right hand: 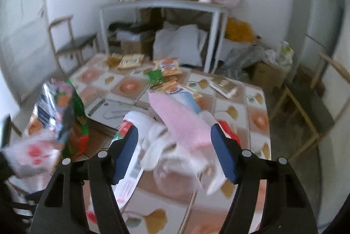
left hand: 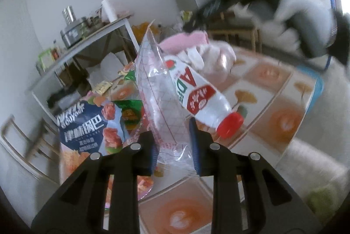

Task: Collect trash
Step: 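Grasp the pink knitted sponge with the right gripper while the left holds the plastic bag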

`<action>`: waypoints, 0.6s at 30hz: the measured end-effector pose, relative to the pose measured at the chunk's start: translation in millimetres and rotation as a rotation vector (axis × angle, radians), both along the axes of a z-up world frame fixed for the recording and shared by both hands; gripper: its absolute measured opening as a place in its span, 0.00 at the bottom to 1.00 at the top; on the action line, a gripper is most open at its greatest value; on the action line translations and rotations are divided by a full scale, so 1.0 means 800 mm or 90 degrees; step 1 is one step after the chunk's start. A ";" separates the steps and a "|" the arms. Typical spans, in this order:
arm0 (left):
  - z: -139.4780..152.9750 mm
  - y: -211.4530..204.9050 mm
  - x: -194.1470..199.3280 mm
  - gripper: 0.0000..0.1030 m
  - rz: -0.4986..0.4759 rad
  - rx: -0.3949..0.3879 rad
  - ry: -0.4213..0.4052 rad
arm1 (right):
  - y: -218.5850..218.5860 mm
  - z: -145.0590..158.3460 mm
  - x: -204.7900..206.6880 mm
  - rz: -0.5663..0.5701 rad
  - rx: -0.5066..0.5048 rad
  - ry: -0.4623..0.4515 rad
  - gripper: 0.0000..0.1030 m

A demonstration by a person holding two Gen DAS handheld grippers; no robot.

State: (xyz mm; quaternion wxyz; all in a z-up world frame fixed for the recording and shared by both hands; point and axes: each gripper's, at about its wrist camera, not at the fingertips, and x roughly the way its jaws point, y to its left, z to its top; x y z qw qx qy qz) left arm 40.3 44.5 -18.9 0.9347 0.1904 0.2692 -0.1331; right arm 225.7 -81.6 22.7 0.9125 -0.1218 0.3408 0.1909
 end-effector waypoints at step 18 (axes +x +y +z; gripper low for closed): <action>0.023 0.031 0.013 0.23 -0.027 -0.211 0.027 | 0.020 -0.002 0.053 -0.013 -0.058 0.047 0.35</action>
